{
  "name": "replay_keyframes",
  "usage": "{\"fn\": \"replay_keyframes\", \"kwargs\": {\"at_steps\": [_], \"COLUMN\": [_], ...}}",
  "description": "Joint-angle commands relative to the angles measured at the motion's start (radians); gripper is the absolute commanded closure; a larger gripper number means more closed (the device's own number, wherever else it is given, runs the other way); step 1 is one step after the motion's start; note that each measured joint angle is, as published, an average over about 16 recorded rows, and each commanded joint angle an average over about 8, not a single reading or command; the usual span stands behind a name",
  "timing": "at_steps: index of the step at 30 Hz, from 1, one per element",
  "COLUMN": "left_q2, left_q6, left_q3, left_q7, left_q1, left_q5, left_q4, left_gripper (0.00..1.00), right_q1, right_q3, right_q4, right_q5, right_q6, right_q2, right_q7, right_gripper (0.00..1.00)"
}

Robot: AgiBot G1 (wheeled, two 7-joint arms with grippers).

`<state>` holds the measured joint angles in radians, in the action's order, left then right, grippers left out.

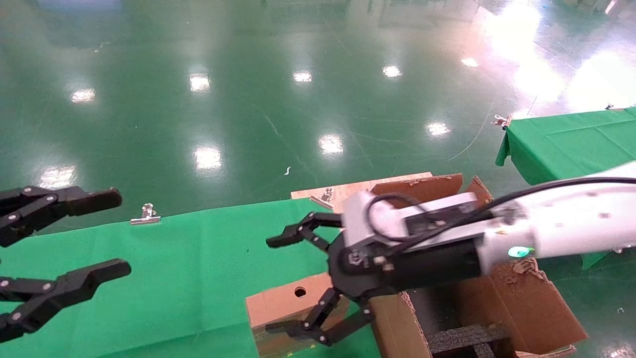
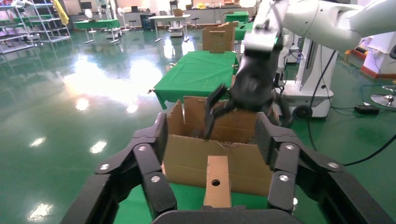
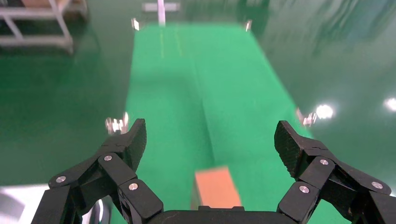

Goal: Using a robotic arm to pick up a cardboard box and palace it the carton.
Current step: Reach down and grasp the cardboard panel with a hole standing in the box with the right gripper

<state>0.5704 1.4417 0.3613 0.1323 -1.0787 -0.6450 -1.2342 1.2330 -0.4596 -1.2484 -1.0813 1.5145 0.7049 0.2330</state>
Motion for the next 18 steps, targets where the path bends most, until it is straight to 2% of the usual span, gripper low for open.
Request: {"fn": "replay_keyframes", "kwargs": {"at_steps": [1,10,18], "left_q2": [0.0,0.0,0.0], "left_q6": [0.0,0.0,0.0], "left_q3": [0.0,0.0,0.0], "left_q7": [0.0,0.0,0.0], "left_q1": [0.0,0.0,0.0], "left_q5": [0.0,0.0,0.0], "left_q4": [0.0,0.0,0.0], "left_gripper": [1.0,1.0,1.0], "right_q1": [0.026,0.161,0.275], "right_q3": [-0.029,-0.161,-0.297], "right_q4": [0.014,0.1,0.149], "right_q5": [-0.057,-0.275,-0.407], "right_q6": [0.0,0.044,0.065], "right_q2": [0.023,0.136,0.205], "right_q7": [0.005,0.007,-0.027], "right_gripper": [0.0,0.0,0.0]}}
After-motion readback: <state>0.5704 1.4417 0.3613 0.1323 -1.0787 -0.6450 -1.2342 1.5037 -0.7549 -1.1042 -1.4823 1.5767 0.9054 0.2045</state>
